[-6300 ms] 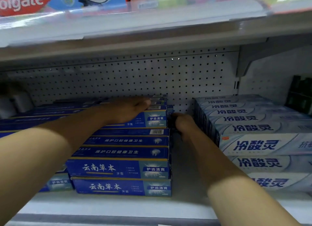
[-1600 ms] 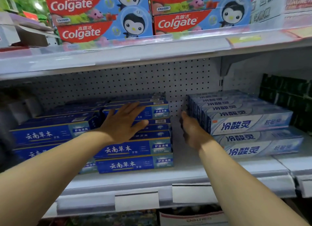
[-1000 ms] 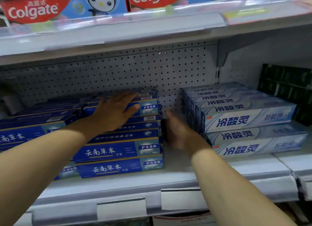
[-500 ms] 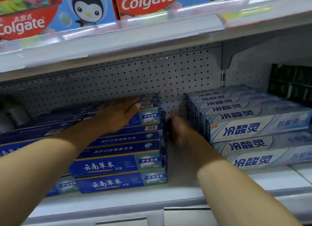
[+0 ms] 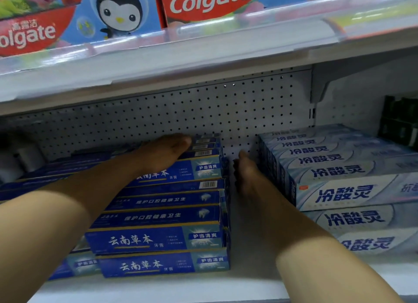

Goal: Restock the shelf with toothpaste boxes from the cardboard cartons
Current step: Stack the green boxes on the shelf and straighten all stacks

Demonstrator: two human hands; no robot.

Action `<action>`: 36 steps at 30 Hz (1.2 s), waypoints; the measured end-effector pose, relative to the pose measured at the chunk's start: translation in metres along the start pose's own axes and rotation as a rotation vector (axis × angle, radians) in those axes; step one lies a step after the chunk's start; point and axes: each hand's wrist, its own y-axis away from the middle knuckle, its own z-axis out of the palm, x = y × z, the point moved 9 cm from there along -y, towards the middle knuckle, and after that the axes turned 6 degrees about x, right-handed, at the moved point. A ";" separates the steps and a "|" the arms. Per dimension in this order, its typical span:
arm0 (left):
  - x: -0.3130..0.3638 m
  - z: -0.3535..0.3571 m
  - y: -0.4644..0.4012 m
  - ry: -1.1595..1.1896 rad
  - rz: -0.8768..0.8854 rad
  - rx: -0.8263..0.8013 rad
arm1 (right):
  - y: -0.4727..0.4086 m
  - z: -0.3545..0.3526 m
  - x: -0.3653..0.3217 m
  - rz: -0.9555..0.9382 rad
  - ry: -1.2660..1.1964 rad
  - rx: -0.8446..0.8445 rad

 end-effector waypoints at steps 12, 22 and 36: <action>-0.015 0.012 -0.021 0.021 0.005 -0.078 | -0.034 0.021 0.010 0.015 0.025 -0.049; -0.011 -0.003 -0.004 0.065 0.024 -0.008 | -0.010 0.008 -0.027 -0.092 0.068 0.054; -0.051 -0.030 0.048 -0.150 0.118 0.179 | 0.081 0.020 -0.049 -0.465 0.593 0.100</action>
